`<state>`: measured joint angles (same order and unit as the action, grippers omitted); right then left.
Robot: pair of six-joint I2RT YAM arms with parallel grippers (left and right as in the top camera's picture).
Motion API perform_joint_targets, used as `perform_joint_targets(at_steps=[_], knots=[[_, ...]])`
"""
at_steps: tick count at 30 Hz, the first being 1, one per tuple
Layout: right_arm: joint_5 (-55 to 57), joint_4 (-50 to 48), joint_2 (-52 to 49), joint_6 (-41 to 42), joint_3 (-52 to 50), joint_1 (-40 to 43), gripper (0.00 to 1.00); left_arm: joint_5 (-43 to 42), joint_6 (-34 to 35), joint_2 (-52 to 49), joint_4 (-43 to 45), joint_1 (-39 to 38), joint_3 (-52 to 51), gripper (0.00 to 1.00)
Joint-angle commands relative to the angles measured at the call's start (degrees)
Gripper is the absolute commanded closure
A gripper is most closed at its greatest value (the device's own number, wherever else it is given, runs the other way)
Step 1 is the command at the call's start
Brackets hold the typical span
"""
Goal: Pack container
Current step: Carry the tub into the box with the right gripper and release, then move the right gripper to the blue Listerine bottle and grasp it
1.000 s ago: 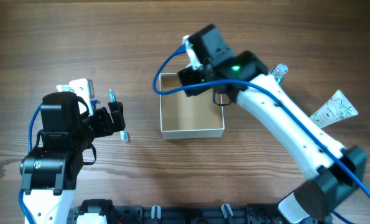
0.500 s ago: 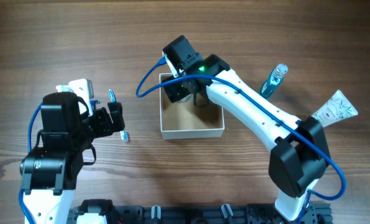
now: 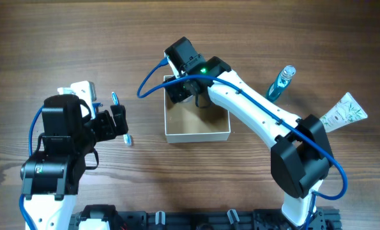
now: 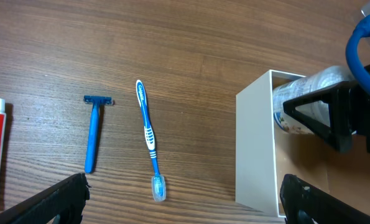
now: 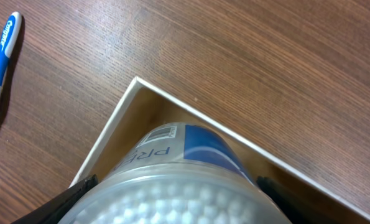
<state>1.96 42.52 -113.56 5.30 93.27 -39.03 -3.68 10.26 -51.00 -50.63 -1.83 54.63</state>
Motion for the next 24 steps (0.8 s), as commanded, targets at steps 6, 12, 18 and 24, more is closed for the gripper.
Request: perform_joint_targets(at_steps=[6, 12, 18, 24], knots=[[-0.02, -1.42, -0.42, 0.90, 1.49, 0.00, 0.05, 0.74, 0.70, 0.20, -0.07, -0.31, 1.27, 0.00], [1.07, -0.59, 0.92, 2.91, 1.49, 0.00, 0.09, 0.74, 0.70, 0.20, -0.42, -0.31, 1.27, 0.00], [8.44, 7.21, 7.48, 10.56, 1.49, 0.04, 0.37, 0.74, 0.70, 0.20, -0.70, -0.31, 1.27, 0.00], [13.14, 17.40, 15.63, 22.93, 1.49, 1.92, 0.53, 0.74, 0.70, 0.20, -0.70, -0.31, 1.27, 0.00]])
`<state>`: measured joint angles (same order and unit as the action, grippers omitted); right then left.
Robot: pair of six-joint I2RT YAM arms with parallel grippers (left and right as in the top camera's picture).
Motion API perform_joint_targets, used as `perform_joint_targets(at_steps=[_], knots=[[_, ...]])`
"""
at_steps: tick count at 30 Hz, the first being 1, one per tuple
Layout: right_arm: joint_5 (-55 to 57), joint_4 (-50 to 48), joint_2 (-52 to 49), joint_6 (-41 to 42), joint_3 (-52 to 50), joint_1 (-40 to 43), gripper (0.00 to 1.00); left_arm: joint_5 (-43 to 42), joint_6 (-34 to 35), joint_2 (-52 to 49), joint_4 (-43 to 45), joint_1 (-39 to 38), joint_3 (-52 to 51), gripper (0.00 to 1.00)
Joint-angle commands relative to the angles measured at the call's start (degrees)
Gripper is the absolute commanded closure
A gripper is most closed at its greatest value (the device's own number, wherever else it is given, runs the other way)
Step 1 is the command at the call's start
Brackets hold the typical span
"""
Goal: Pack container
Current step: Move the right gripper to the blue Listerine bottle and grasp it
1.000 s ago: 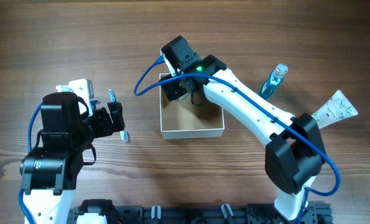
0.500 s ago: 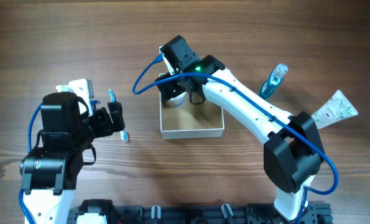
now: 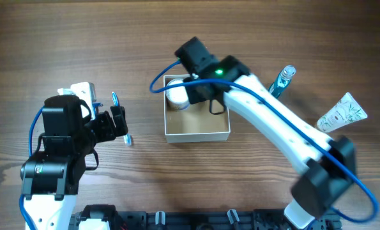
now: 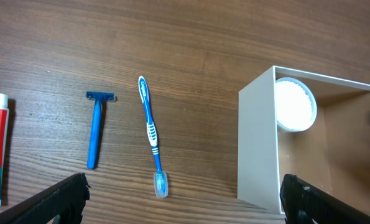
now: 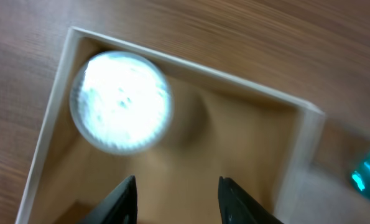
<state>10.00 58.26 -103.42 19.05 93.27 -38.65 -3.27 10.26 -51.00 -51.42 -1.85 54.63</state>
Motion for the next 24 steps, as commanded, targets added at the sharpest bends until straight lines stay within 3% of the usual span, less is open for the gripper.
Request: perform_joint_targets(at_steps=[1, 2, 4, 10, 16, 24], knots=[[5.25, 1.77, 7.74, 9.64, 1.49, 2.73, 0.52, 0.33, 0.70, 0.20, 0.11, -0.28, 1.27, 0.00], [5.25, 1.77, 9.68, 9.62, 1.51, 4.13, 0.50, 0.33, 0.70, 0.20, 0.09, -0.28, 1.27, 0.00], [5.01, 1.90, 13.55, 9.31, 1.51, 7.85, 0.32, 0.33, 0.70, 0.20, 0.09, -0.28, 1.27, 0.00], [0.09, 3.41, 19.43, 3.54, 1.51, 25.18, 0.07, 0.33, 0.70, 0.20, 0.09, -0.28, 1.27, 0.00], [-4.11, 5.22, 14.62, 6.47, 1.46, 37.07, 0.00, 0.33, 0.70, -0.28, 0.09, -0.28, 1.27, 0.00], [-5.84, 5.90, 5.57, 6.49, 0.79, 37.88, 0.00, 0.31, 0.72, -2.54, 0.09, -0.28, 1.27, 0.00]])
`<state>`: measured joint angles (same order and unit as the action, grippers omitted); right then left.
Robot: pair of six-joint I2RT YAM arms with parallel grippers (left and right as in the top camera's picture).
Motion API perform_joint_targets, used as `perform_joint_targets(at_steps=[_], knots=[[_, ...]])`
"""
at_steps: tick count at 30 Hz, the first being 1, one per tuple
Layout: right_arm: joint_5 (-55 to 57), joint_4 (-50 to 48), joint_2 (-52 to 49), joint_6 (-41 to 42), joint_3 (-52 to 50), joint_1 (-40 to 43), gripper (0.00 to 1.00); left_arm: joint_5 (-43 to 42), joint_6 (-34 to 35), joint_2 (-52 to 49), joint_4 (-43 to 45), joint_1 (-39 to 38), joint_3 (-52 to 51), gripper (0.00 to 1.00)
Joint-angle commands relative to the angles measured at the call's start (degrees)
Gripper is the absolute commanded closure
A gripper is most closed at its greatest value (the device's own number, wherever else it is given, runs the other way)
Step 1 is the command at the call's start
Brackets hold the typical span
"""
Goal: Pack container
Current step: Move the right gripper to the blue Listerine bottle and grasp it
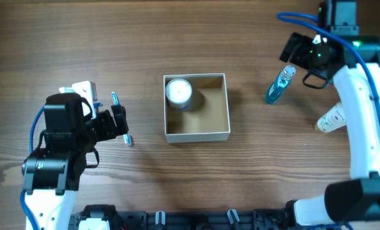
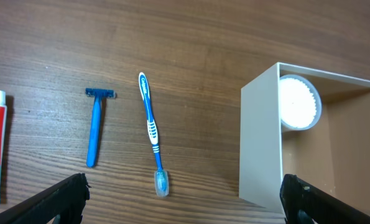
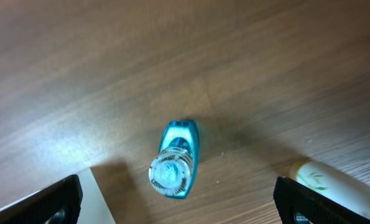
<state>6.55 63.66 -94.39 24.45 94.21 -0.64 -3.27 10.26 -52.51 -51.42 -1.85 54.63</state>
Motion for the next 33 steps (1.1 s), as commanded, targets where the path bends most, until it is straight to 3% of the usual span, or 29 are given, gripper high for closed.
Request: perform_joint_targets(at_steps=[1, 16, 19, 23, 33], knots=[[-2.40, 0.57, -4.50, 1.27, -0.15, -0.13, 0.00, 0.31, 0.72, -1.22, 0.09, -0.28, 1.27, 0.00], [-5.35, 3.26, -15.87, 2.64, -0.22, -0.13, 0.00, 0.33, 0.70, -1.51, 0.09, -0.28, 1.27, 0.00], [-5.57, 3.26, -15.89, 2.67, -0.22, -0.13, 0.06, 0.33, 0.72, -1.51, 0.09, -0.28, 1.27, 0.00], [-5.57, 3.37, -15.89, 2.69, -0.22, -0.13, 0.22, 0.33, 0.70, -1.51, 0.09, -0.28, 1.27, 0.00], [-5.55, 0.98, -15.89, 2.99, -4.22, -0.13, 0.22, 0.33, 0.70, -1.51, 0.09, -0.28, 1.27, 0.00]])
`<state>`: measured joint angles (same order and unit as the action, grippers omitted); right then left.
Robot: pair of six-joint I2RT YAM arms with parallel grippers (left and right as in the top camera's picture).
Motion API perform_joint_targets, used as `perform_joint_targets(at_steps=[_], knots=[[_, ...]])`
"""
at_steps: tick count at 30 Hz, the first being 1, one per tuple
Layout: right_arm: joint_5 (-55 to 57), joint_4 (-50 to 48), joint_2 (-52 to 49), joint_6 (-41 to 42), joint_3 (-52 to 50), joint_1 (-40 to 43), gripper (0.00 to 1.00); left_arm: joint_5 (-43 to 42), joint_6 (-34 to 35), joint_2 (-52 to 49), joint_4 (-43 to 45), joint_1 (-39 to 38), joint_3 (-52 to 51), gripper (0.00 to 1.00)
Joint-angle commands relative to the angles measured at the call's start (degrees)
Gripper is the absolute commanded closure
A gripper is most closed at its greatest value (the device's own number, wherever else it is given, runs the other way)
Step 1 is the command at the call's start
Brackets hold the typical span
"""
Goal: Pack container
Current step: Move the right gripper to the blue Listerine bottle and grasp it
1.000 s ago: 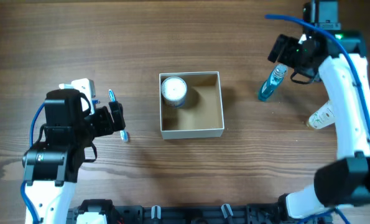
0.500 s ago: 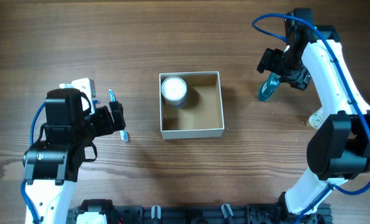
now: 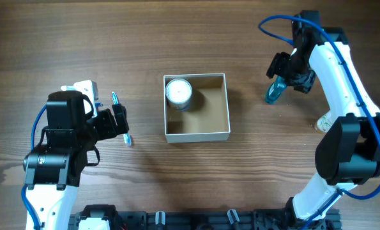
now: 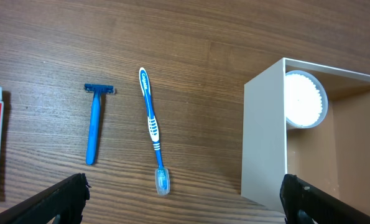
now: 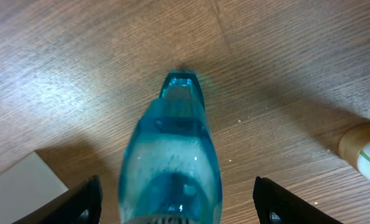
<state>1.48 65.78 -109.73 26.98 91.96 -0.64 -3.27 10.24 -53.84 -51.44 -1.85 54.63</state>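
The open white box (image 3: 220,133) sits mid-table with a white round jar (image 3: 178,92) standing in its far left corner. To its right a clear blue bottle (image 3: 273,92) stands upright. My right gripper (image 5: 178,205) is open and low around this blue bottle (image 5: 172,149), one finger on each side with gaps to the glass. My left gripper (image 4: 181,202) hangs open left of the box (image 4: 264,143), above a blue toothbrush (image 4: 152,127) and a blue razor (image 4: 94,127). It holds nothing.
A red and white toothpaste tube lies at the far left. A white tube (image 5: 365,146) with a tan cap lies right of the bottle, partly under my right arm in the overhead view.
My right gripper was high over the blue bottle, with the bottle's cap seen from above. Now it is down around the bottle's body, still open. The left arm has barely shifted.
My right gripper was shut on the white jar in the box's far left corner. Then it was open above the box with the jar left standing there. Then it was over the blue bottle at the right, and now its fingers flank that bottle.
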Motion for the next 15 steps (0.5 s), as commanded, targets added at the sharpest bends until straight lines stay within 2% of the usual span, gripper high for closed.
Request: perform_joint_targets(at_steps=[1, 8, 15], knots=[[-0.48, -1.64, -0.55, 0.44, -2.40, -0.13, 0.23, 0.33, 0.72, -0.17, 0.09, -0.28, 1.27, 0.00], [-0.46, -4.02, -0.55, 0.00, -2.78, -0.13, 0.25, 0.33, 0.72, -0.17, 0.11, -0.28, 1.27, 0.00], [-0.46, -4.55, -0.55, -0.04, -2.78, -0.13, 0.41, 0.33, 0.74, -0.17, 0.11, -0.28, 1.27, 0.00]])
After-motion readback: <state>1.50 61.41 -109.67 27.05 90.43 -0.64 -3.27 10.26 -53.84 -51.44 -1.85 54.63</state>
